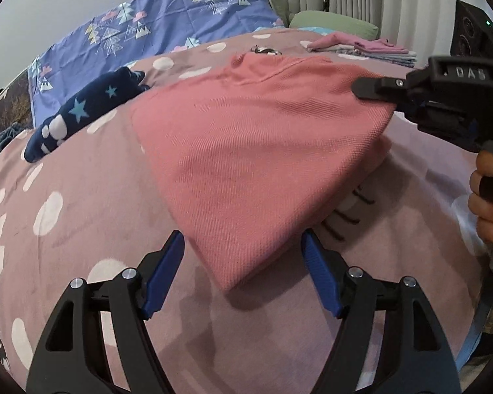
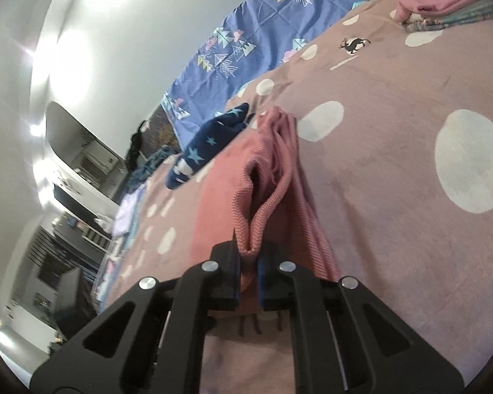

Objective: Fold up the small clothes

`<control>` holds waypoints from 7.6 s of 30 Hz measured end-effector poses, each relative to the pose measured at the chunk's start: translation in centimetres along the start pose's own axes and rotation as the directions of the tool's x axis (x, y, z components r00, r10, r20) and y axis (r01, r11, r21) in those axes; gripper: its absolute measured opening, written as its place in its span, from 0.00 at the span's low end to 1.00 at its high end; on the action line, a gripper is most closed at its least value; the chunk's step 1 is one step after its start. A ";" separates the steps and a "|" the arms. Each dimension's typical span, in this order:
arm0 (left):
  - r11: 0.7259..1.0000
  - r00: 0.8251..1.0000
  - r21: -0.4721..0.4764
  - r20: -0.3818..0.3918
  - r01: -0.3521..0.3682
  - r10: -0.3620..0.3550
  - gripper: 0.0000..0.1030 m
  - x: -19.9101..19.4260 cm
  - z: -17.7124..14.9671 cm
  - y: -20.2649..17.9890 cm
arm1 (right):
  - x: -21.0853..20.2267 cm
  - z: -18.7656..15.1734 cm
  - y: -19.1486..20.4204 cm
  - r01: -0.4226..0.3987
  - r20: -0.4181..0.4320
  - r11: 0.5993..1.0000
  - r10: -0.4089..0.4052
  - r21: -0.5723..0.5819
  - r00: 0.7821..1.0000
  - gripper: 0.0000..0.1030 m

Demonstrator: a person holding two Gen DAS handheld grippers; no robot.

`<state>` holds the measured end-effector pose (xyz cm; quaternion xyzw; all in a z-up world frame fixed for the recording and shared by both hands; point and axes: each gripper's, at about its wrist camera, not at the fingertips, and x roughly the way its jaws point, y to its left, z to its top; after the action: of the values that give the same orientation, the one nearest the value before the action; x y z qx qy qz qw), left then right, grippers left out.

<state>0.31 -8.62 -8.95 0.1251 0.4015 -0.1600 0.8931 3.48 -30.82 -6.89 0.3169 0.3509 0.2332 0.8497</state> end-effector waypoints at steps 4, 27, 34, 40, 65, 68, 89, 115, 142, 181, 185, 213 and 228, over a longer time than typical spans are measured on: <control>0.999 0.999 -0.018 -0.002 -0.034 0.034 0.71 0.5 0.2 0.4 | -0.1 0.4 -0.3 -0.028 -0.010 0.999 0.029 0.034 1.000 0.07; 0.994 0.999 -0.112 -0.038 -0.012 0.008 0.38 -0.7 -3.0 4.0 | -1.3 -1.5 -1.8 0.150 -0.021 0.988 -0.151 -0.033 0.988 0.07; 0.987 0.987 -0.024 0.048 0.158 -0.156 0.00 -5.0 -0.9 2.5 | -3.2 -0.7 0.8 0.148 0.085 0.977 -0.136 -0.151 0.987 0.08; 0.987 0.989 -0.079 -0.034 0.143 -0.146 0.03 0.0 -0.8 2.4 | 0.7 -1.9 2.8 0.160 -0.022 0.949 -0.172 -0.270 0.985 0.13; 0.963 0.996 -0.264 0.078 0.051 -0.031 0.37 2.0 5.1 9.4 | 7.6 7.4 4.6 0.265 -0.041 0.838 -0.323 -0.477 0.946 0.39; 0.953 0.998 -0.300 0.058 0.039 -0.023 0.49 4.1 6.3 11.2 | 10.1 9.0 3.6 0.269 -0.072 0.845 -0.338 -0.463 0.938 0.40; 0.913 0.995 -0.399 0.081 0.085 -0.058 0.37 11.5 8.8 17.4 | 14.1 12.4 -2.2 0.179 -0.125 0.941 -0.222 -0.287 0.967 0.37; 0.887 0.949 -0.344 0.046 0.307 -0.311 0.64 9.6 5.2 13.0 | 11.4 7.9 -2.0 -0.035 -0.371 0.952 -0.085 -0.305 0.925 0.67; 0.845 0.919 -0.375 0.059 0.381 -0.389 0.31 11.1 6.7 12.4 | 13.8 7.5 -0.9 -0.071 -0.418 0.958 -0.053 -0.276 0.907 0.22; 0.997 0.997 -0.025 -0.028 -0.069 0.068 0.59 29.7 33.9 11.4 | 27.8 31.3 -9.7 0.550 0.039 0.701 -0.601 -0.454 0.799 0.68; 0.998 0.999 -0.066 -0.050 -0.017 0.014 0.61 29.1 30.4 12.0 | 26.2 30.6 -11.9 0.554 -0.078 0.763 -0.608 -0.332 0.790 0.68; 0.992 0.896 -0.116 0.432 -0.054 0.099 0.99 -7.4 15.1 2.4 | -4.7 7.3 8.4 0.654 0.423 0.676 -0.511 -0.339 0.748 0.98; 0.989 0.933 -0.127 0.344 -0.069 0.110 0.99 -10.7 9.5 2.0 | -7.6 2.9 12.7 0.654 0.441 0.672 -0.498 -0.348 0.746 0.98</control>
<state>0.81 -8.13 5.48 0.0621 0.2384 -0.1159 0.9622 -1.51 -27.84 7.05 -0.0014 0.2263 -0.0241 0.9738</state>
